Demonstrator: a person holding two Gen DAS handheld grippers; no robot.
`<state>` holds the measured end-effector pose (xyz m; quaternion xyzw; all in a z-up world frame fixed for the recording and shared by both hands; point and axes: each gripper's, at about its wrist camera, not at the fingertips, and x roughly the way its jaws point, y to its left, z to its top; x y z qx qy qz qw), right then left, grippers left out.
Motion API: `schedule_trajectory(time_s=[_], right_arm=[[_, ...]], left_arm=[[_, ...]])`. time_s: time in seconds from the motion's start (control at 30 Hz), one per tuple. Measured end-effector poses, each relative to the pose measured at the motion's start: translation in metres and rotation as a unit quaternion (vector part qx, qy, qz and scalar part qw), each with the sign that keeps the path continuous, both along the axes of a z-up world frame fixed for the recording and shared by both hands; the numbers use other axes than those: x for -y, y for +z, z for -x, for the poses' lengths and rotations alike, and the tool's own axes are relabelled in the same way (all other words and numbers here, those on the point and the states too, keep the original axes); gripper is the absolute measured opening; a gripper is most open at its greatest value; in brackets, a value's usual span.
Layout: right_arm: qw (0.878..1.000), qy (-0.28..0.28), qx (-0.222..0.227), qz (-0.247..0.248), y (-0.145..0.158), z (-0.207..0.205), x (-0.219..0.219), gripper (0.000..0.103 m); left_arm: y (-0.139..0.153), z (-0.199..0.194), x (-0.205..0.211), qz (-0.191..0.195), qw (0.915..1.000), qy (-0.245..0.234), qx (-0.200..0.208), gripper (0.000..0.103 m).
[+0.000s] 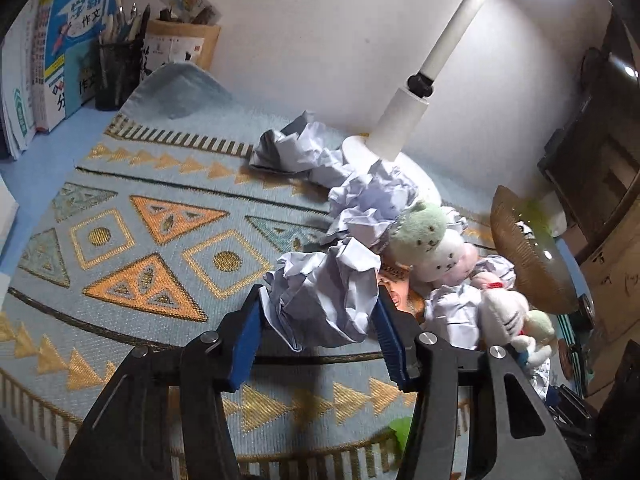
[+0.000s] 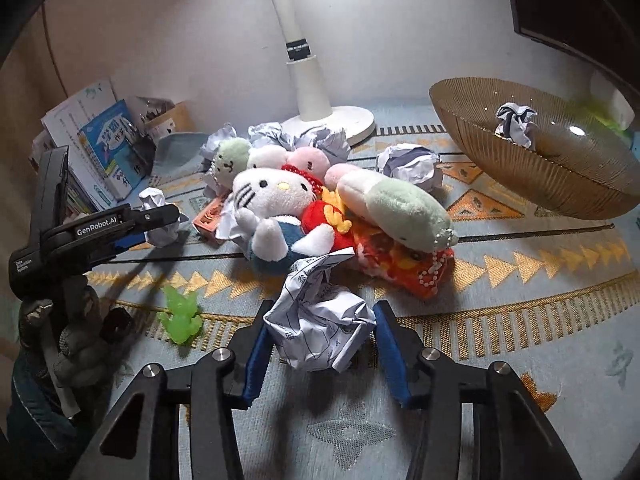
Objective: Organize objects
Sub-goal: 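Carry both paper balls to the amber bowl and open both tools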
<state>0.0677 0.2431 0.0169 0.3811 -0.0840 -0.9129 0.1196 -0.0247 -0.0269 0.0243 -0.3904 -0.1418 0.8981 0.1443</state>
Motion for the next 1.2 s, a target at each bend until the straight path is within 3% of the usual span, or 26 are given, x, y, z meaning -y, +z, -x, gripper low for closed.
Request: schedule_trajectory(time_s=[0.17,0.33,0.47,0.57,0.9,1.1,1.2], right_arm=[[1.0,0.002,-0.023,0.007,0.012,-0.018,-0.014,0.048],[1.0,-0.012,-0.006,0.003,0.004,-0.019,-0.026,0.048],[1.0,-0.012,0.002,-0.013,0.0,-0.023,-0.034,0.049],[1.0,-0.012,0.011,-0.021,-0.007,-0.022,-0.035,0.049],[0.999,-0.005,0.033,-0.005,-0.015,-0.018,-0.036,0.055],[0.999,-0.004,0.019,-0.026,-0.012,-0.022,-0.028,0.051],[1.0,-0.007,0.0,-0.007,-0.001,-0.028,-0.033,0.05]], left_arm=[[0.03,-0.046,-0.02,-0.024,0.998,-0.041,-0.041,0.05],[0.014,-0.084,-0.069,-0.055,0.9924,-0.11,-0.009,0.05],[-0.002,-0.099,-0.101,-0.015,0.9898,-0.142,0.001,0.05],[-0.013,-0.097,-0.112,0.009,0.9894,-0.144,0.016,0.05],[-0.015,-0.093,-0.11,0.008,0.9904,-0.134,0.032,0.05],[-0.015,-0.094,-0.111,0.012,0.9904,-0.134,0.03,0.05],[-0.01,-0.098,-0.113,0.016,0.9903,-0.136,0.02,0.05]])
